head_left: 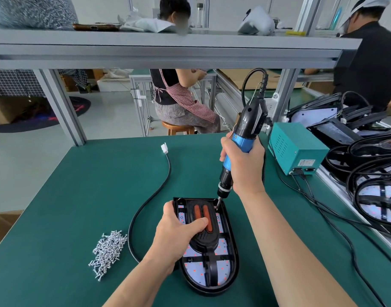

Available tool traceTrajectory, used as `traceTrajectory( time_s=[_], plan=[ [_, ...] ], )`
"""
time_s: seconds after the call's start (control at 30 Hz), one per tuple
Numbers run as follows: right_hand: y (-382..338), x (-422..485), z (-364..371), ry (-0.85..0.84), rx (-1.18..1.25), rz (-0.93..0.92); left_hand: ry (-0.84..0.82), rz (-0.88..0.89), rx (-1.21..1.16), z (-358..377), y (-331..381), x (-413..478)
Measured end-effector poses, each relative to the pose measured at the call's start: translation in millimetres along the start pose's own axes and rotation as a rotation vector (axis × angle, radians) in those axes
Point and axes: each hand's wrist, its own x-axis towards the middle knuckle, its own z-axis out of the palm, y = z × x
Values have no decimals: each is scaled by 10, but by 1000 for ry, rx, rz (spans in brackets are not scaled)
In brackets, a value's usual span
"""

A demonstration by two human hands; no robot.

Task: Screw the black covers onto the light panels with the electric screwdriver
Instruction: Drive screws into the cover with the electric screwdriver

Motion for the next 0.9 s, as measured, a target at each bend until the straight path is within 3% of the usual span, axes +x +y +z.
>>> traceTrajectory(
  time_s=[0.27, 0.5, 0.9],
  plan=[
    [96, 70, -45, -17, -41, 30, 13, 0, -13, 17, -32, 29],
    [45, -10, -102, -202, -34, 33, -10, -13, -29, -31, -10, 66],
    [-614, -26, -293, 142, 224, -99, -16, -26, -5, -47, 2, 85]
  ],
)
